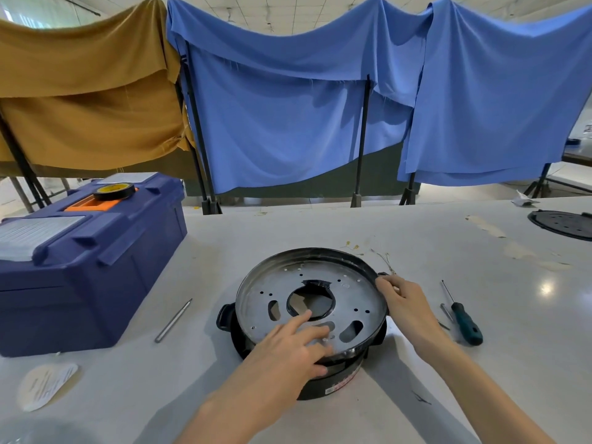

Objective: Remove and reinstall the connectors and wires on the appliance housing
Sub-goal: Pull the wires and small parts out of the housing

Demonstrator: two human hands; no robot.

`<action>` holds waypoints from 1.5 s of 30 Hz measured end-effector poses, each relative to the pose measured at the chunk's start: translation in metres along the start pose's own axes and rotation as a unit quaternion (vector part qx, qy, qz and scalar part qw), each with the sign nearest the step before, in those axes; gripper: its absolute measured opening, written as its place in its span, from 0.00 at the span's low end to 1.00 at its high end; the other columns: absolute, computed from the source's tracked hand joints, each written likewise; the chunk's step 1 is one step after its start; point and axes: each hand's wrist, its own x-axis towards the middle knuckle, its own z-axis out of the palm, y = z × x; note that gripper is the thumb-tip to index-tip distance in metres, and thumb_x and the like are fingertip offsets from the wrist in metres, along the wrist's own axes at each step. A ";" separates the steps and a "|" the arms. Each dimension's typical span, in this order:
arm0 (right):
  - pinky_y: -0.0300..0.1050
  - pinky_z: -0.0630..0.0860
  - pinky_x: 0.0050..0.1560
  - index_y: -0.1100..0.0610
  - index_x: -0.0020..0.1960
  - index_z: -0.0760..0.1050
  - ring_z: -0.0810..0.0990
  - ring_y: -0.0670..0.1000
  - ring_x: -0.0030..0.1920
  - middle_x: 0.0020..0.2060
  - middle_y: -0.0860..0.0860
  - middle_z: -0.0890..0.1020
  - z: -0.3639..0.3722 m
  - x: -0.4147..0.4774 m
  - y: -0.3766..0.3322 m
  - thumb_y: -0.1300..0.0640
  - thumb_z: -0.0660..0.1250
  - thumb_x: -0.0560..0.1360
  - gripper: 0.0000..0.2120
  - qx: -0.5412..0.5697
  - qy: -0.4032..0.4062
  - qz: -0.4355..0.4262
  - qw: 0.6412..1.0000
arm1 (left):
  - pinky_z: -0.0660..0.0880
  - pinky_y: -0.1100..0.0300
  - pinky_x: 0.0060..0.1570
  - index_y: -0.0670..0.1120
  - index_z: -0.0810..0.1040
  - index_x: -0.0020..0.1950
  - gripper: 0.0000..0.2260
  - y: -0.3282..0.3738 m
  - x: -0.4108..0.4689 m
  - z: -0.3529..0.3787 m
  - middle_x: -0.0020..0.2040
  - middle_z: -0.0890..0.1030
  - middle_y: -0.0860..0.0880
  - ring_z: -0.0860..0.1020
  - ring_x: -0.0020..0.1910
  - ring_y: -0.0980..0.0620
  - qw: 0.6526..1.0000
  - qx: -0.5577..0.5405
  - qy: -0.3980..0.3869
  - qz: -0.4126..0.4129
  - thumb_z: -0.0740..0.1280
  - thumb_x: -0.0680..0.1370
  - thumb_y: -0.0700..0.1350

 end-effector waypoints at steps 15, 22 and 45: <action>0.35 0.73 0.34 0.53 0.43 0.79 0.79 0.40 0.31 0.32 0.44 0.82 0.002 0.004 0.005 0.61 0.63 0.76 0.08 0.115 -0.032 0.046 0.992 | 0.53 0.50 0.73 0.40 0.65 0.73 0.21 0.048 0.033 0.005 0.78 0.56 0.47 0.46 0.78 0.43 0.993 0.019 -0.068 -0.089 0.50 0.84 0.50; 0.47 0.65 0.43 0.73 0.51 0.71 0.68 0.52 0.40 0.37 0.59 0.70 0.012 0.003 0.002 0.66 0.58 0.75 0.10 0.082 -0.059 0.035 0.994 | 0.54 0.43 0.71 0.38 0.66 0.71 0.20 0.055 0.044 0.020 0.77 0.57 0.41 0.49 0.77 0.38 0.988 0.044 -0.058 -0.137 0.51 0.84 0.49; 0.36 0.74 0.39 0.54 0.55 0.77 0.82 0.46 0.45 0.46 0.50 0.84 0.026 0.010 0.004 0.64 0.63 0.76 0.11 0.085 -0.054 0.052 0.994 | 0.60 0.43 0.69 0.40 0.71 0.66 0.14 0.067 0.050 0.008 0.73 0.62 0.39 0.58 0.74 0.38 0.980 0.048 -0.023 -0.189 0.63 0.80 0.38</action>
